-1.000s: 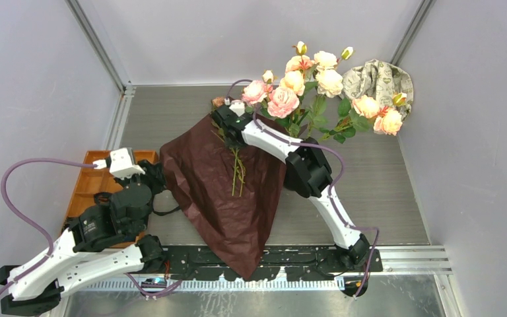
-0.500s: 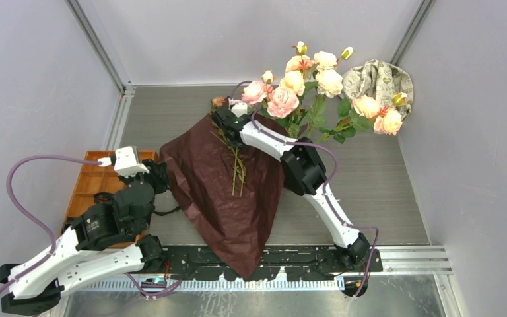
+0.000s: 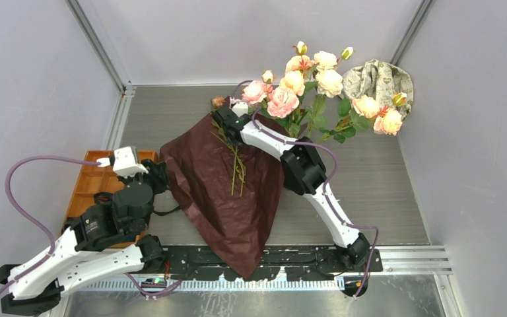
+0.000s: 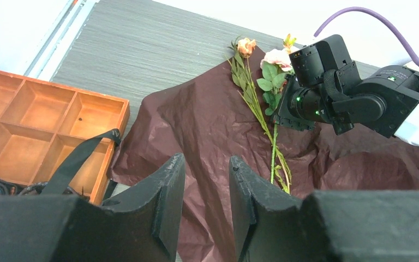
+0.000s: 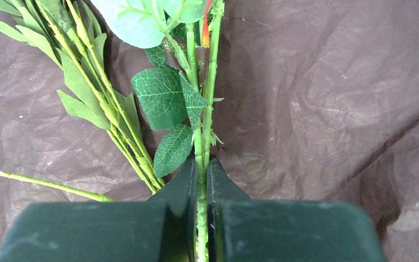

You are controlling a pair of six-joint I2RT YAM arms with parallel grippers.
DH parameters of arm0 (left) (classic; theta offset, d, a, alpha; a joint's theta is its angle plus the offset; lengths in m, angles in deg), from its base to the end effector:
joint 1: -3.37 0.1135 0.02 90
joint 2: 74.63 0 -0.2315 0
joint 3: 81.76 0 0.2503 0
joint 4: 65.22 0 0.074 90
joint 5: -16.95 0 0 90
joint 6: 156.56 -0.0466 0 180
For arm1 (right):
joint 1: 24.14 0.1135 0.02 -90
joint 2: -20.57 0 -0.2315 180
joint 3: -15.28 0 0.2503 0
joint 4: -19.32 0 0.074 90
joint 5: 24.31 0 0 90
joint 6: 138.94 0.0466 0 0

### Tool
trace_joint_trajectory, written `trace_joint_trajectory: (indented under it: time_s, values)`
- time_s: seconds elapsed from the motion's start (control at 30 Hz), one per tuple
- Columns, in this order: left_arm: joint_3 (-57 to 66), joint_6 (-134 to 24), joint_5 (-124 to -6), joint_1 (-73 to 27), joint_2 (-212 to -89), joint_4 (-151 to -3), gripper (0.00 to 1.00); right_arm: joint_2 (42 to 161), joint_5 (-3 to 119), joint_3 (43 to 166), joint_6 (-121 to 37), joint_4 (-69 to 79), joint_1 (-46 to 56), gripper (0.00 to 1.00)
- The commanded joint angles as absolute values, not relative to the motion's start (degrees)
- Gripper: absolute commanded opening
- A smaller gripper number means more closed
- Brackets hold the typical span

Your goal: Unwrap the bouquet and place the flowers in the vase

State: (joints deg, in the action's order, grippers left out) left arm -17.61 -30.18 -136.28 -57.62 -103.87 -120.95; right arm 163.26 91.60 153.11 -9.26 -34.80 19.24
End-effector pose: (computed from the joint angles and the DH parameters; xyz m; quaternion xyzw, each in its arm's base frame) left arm 0.0907 -0.0778 0.3361 -0.1414 0.7484 -0.0782 0.6433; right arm 0.3870 0.3377 0.1333 0.0296 0.9405 0.0111 0.3383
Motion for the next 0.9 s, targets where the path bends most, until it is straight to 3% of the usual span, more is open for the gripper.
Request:
trace_joint_trajectory:
  time_s: [0.0, 0.4, 0.87]
  values:
    - [-17.9, -29.5, -136.3, -57.5, -104.8, -118.8, 0.36, 159.4, 93.2, 150.6, -10.5, -33.8, 19.7, 0.01]
    - [-18.1, -28.0, -136.1, -57.5, -104.4, -120.2, 0.36, 144.2, 102.9, 138.0, -17.0, -27.7, 27.7, 0.01]
    - [-17.8, -26.6, -137.0, -57.5, -100.9, -123.3, 0.36, 126.9, 102.7, 125.0, -19.6, -24.0, 36.7, 0.01]
